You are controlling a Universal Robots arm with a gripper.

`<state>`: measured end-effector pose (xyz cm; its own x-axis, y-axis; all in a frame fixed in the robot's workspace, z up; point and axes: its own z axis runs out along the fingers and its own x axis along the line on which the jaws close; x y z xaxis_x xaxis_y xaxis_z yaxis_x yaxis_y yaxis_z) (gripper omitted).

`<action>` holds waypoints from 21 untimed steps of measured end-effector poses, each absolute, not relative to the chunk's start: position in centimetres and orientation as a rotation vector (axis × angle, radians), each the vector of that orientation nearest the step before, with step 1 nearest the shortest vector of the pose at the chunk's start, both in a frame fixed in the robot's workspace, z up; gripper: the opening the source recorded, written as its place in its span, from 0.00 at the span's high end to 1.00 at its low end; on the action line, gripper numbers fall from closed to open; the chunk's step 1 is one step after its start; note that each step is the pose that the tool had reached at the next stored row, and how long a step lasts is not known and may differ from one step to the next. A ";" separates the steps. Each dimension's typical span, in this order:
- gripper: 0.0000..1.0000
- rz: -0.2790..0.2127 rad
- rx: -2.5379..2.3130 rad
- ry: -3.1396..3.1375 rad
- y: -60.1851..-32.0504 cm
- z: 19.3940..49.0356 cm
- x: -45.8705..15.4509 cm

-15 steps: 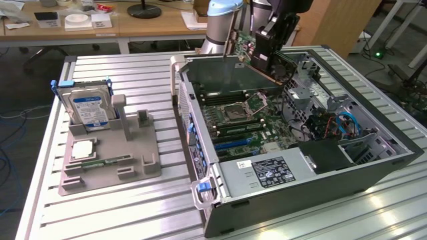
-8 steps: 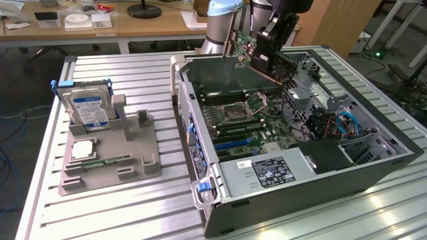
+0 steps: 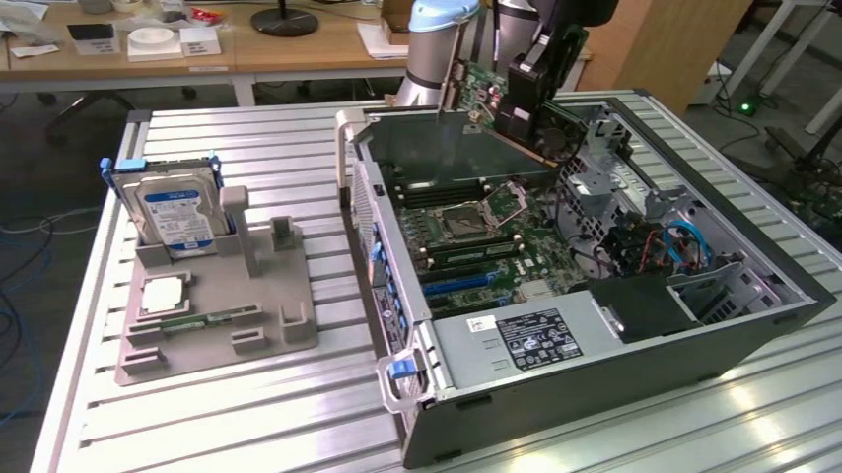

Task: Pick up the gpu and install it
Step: 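Insert the gpu into the slot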

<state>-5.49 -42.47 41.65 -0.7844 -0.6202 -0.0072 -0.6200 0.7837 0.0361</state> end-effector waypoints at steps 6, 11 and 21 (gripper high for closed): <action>0.73 -0.057 1.070 -2.947 -42.5 41.6 -5.5; 0.73 -0.057 1.098 -2.936 -42.5 41.6 -5.5; 0.73 -0.057 1.151 -2.915 -42.6 41.6 -5.4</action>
